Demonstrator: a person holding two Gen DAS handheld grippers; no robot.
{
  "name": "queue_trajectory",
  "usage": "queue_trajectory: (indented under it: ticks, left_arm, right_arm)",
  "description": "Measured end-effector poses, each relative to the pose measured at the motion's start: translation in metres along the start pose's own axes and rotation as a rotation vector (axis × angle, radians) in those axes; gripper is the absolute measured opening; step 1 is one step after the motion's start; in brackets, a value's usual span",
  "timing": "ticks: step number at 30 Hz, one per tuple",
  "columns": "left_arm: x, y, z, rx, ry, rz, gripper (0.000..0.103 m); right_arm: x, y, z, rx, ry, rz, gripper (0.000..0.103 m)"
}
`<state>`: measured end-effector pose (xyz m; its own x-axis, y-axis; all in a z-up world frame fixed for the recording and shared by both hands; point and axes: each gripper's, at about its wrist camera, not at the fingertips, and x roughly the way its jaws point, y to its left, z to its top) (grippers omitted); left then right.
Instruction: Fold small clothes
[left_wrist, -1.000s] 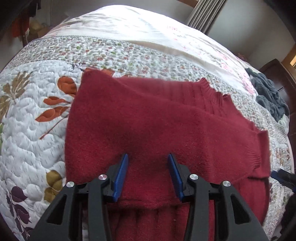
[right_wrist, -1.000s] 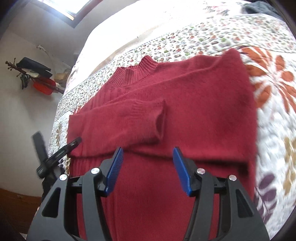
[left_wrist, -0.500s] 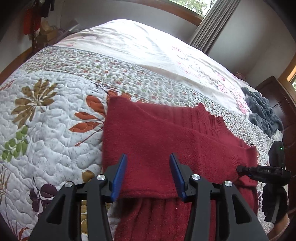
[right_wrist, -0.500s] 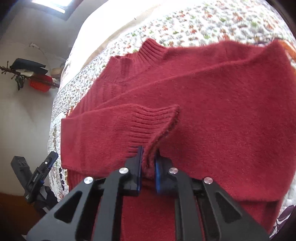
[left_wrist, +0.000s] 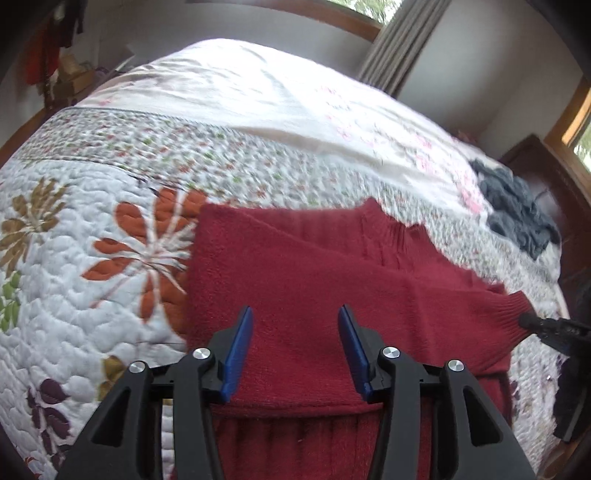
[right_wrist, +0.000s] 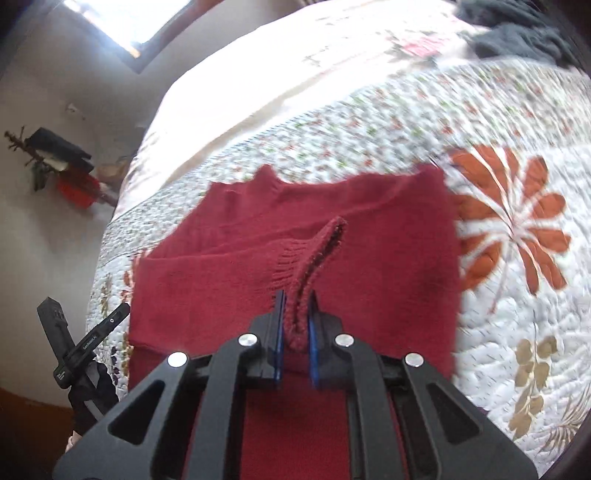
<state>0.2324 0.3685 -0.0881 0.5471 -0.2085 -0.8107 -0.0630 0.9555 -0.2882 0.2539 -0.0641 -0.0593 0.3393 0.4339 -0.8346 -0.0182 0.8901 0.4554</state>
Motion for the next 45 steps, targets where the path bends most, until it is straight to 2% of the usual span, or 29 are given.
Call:
queue_trajectory:
  ticks: [4,7,9,11,13,16,19,21,26,32,36,39,42,45]
  left_arm:
    - [0.029,-0.003,-0.008,0.022,0.066,0.058,0.048]
    - [0.036,-0.003,-0.011,0.030,0.075,0.071,0.048]
    - [0.033,-0.004,-0.010,0.035,0.077,0.075,0.048]
    - [0.024,-0.008,-0.009,0.040,0.066,0.067,0.048]
    - [0.012,-0.016,-0.008,0.056,0.038,0.047,0.048]
    - [-0.002,-0.031,-0.008,0.094,0.004,0.021,0.050]
    - [0.001,-0.043,-0.010,0.108,0.018,-0.002,0.052]
    - [0.007,-0.046,-0.012,0.120,0.030,0.011,0.052]
    - [0.033,-0.032,-0.024,0.093,0.102,0.060,0.052]
    - [0.046,-0.027,-0.031,0.094,0.121,0.075,0.053]
    - [0.037,-0.031,-0.028,0.081,0.132,0.092,0.053]
    - [0.009,-0.034,-0.042,0.116,0.114,0.093,0.053]
    - [-0.018,-0.029,-0.070,0.129,0.117,0.084,0.054]
    - [-0.046,-0.017,-0.112,0.135,0.132,0.097,0.054]
  right_arm:
    - [0.024,-0.028,-0.013,0.044,0.056,-0.059,0.009]
    - [0.045,-0.039,-0.024,0.067,0.098,-0.072,0.011]
    - [0.045,-0.041,-0.026,0.074,0.092,-0.058,0.013]
    - [0.035,-0.042,-0.026,0.083,0.070,-0.075,0.021]
    - [0.015,-0.036,-0.026,0.065,0.014,-0.100,0.022]
    - [-0.003,-0.022,-0.026,0.044,-0.035,-0.039,0.022]
    - [0.001,-0.005,-0.026,-0.002,-0.010,0.006,0.022]
    - [0.011,0.003,-0.028,-0.025,0.016,-0.004,0.022]
    - [0.040,-0.012,-0.036,0.003,0.072,-0.106,0.021]
    - [0.052,-0.031,-0.042,0.054,0.073,-0.054,0.021]
    - [0.037,-0.030,-0.045,0.077,0.051,-0.027,0.021]
    - [0.010,-0.021,-0.066,0.049,0.007,-0.048,0.041]
    - [-0.015,-0.014,-0.116,-0.006,0.002,-0.041,0.042]
    - [-0.032,-0.013,-0.183,-0.027,0.031,-0.045,0.042]
